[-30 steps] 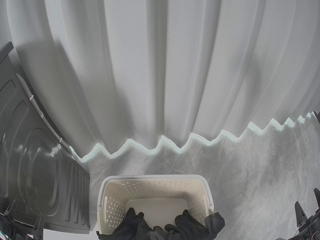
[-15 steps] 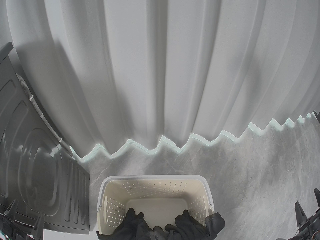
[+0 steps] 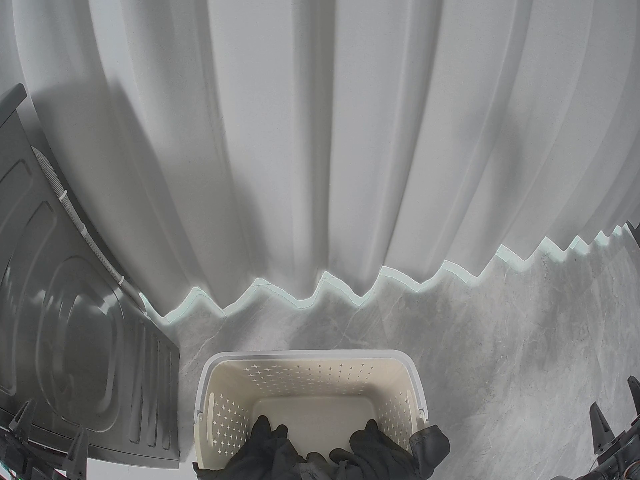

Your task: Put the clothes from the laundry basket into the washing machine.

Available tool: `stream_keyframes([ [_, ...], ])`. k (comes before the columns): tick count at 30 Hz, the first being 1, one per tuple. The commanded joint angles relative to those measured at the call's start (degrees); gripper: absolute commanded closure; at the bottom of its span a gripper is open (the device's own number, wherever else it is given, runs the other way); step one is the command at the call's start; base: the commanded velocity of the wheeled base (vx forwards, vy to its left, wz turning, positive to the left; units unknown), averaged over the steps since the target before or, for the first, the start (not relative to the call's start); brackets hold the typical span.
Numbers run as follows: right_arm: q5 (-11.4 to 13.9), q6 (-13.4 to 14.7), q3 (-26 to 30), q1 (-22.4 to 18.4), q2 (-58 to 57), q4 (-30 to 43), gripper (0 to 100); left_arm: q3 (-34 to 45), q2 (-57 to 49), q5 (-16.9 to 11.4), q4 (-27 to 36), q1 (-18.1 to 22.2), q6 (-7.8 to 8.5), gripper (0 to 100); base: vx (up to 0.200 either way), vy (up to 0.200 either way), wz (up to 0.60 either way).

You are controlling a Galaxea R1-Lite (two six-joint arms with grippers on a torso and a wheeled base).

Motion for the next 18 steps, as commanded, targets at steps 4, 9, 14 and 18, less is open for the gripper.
stream_keyframes([
  [4, 0.1, 0.0, 1.0, 0.0, -0.9, 0.0, 0, 0.9, -1.0, 0.0, 0.0, 0.0, -0.01, 0, 0.000, 0.000, 0.00],
  [9, 0.1, 0.0, 1.0, 0.0, -0.9, 0.0, 0, 0.9, -0.9, 0.0, 0.0, 0.0, -0.09, 0, 0.000, 0.000, 0.00],
  [14, 0.0, 0.0, 1.0, 0.0, -0.9, 0.0, 0, 0.9, -0.9, 0.0, 0.0, 0.0, -0.09, 0, -0.160, 0.000, 0.00],
  [18, 0.0, 0.0, 1.0, 0.0, -0.9, 0.1, 0, 0.9, -0.9, 0.0, 0.0, 0.0, -0.01, 0, -0.200, 0.000, 0.00],
])
